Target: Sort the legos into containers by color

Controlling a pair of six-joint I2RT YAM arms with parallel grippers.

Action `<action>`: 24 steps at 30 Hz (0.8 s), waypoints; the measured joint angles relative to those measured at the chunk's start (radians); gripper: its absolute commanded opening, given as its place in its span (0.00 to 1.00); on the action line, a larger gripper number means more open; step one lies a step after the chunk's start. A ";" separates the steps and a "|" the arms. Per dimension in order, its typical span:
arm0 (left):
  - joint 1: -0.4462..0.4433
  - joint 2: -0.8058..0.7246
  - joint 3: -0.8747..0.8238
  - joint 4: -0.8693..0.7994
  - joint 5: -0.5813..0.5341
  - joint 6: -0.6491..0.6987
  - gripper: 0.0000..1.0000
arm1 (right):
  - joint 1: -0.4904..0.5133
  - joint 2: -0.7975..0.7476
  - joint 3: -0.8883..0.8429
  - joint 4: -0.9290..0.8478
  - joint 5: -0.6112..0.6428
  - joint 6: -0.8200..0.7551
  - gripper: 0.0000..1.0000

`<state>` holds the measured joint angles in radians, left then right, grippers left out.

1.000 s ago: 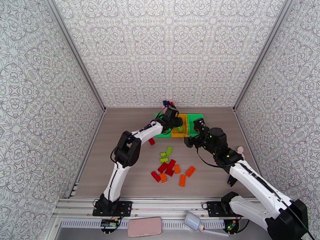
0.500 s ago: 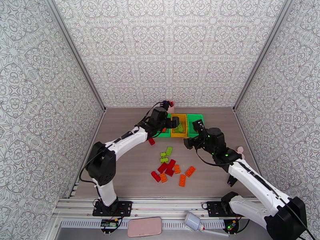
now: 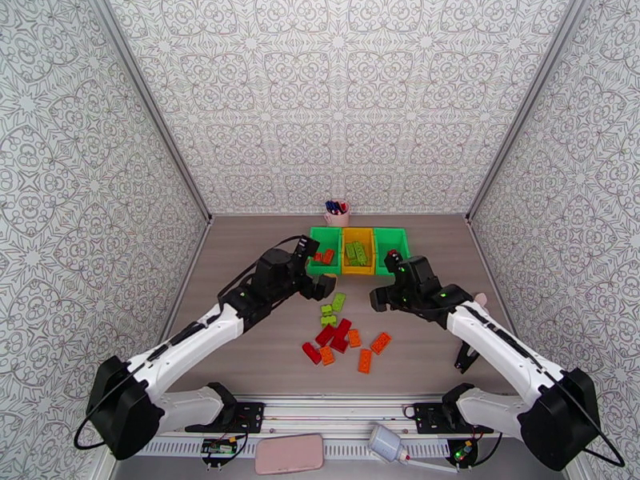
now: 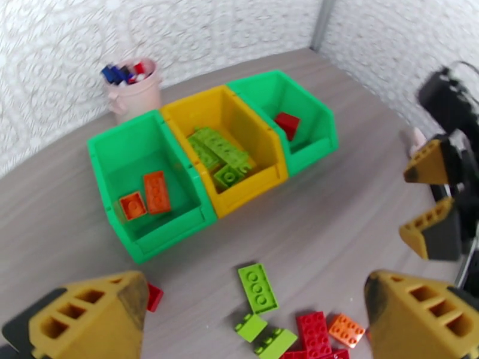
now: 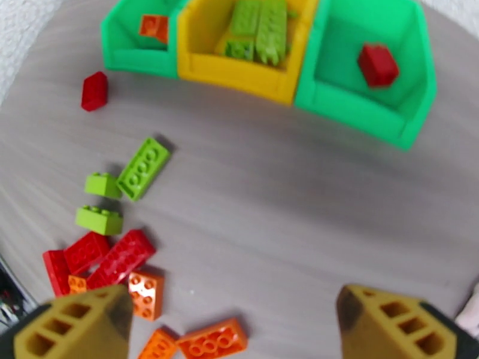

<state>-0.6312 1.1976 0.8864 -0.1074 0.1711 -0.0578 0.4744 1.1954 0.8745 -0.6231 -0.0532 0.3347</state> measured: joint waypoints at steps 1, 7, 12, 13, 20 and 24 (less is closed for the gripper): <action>-0.003 -0.022 -0.021 0.000 0.028 0.024 1.00 | 0.005 -0.006 -0.027 -0.009 -0.001 0.053 0.89; -0.018 -0.074 -0.092 -0.002 0.175 0.134 1.00 | 0.074 -0.010 -0.134 -0.069 -0.002 0.328 0.87; -0.029 -0.074 -0.104 -0.001 0.255 0.203 1.00 | 0.124 0.028 -0.158 -0.075 -0.003 0.465 0.85; -0.029 -0.074 -0.111 0.000 0.265 0.217 1.00 | 0.128 0.040 -0.159 -0.074 -0.003 0.482 0.84; -0.029 -0.059 -0.144 0.008 0.313 0.246 1.00 | 0.151 0.155 -0.158 -0.064 -0.011 0.541 0.77; -0.029 -0.055 -0.145 0.008 0.324 0.250 1.00 | 0.164 0.199 -0.157 -0.047 -0.014 0.557 0.65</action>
<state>-0.6605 1.1427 0.7418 -0.0990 0.4950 0.1925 0.6388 1.3945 0.7177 -0.6697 -0.0677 0.8921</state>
